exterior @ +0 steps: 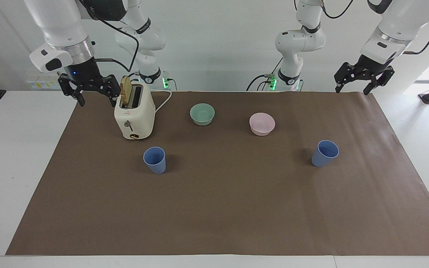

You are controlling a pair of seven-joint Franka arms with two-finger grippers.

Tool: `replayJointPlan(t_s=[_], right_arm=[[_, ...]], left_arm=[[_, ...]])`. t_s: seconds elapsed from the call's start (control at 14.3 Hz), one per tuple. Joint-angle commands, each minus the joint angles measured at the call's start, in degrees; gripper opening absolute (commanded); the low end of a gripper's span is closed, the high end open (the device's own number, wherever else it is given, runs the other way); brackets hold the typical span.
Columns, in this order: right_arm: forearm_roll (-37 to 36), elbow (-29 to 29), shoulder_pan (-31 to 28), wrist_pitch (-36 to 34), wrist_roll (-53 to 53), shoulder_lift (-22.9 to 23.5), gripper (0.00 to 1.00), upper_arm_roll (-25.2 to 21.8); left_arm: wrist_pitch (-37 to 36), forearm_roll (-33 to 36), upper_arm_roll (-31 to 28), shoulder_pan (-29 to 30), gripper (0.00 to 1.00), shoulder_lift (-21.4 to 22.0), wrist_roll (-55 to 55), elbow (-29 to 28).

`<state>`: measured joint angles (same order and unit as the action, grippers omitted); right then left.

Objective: Stack blue cups with both arms
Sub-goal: 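Close the left gripper around the nearby blue cup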

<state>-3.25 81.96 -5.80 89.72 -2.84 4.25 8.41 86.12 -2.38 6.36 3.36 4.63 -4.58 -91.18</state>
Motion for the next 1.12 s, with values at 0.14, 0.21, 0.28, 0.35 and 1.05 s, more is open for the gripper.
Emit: replayJointPlan(t_s=[0.14, 0.21, 0.28, 0.35, 1.05], right_arm=[[0.43, 1.27, -0.88, -0.25, 1.08, -1.26, 1.0, 0.46], [0.43, 1.27, -0.88, -0.25, 1.08, -1.26, 1.0, 0.46], [0.43, 1.27, -0.88, -0.25, 1.08, -1.26, 1.0, 0.46], [0.43, 1.27, -0.88, -0.25, 1.08, -1.26, 1.0, 0.38], [0.43, 1.27, -0.88, -0.25, 1.08, -1.26, 1.0, 0.46]], left_arm=[[0.28, 1.15, -0.03, -0.02, 1.0, 1.87, -0.43, -2.16], [0.28, 1.15, -0.03, -0.02, 1.0, 1.87, -0.43, -2.16], [0.28, 1.15, -0.03, -0.02, 1.0, 1.87, -0.43, -2.16], [0.28, 1.15, -0.03, -0.02, 1.0, 1.87, -0.43, -2.07], [10.54, 0.89, -0.12, 4.28, 1.0, -2.25, 4.84, -5.22]])
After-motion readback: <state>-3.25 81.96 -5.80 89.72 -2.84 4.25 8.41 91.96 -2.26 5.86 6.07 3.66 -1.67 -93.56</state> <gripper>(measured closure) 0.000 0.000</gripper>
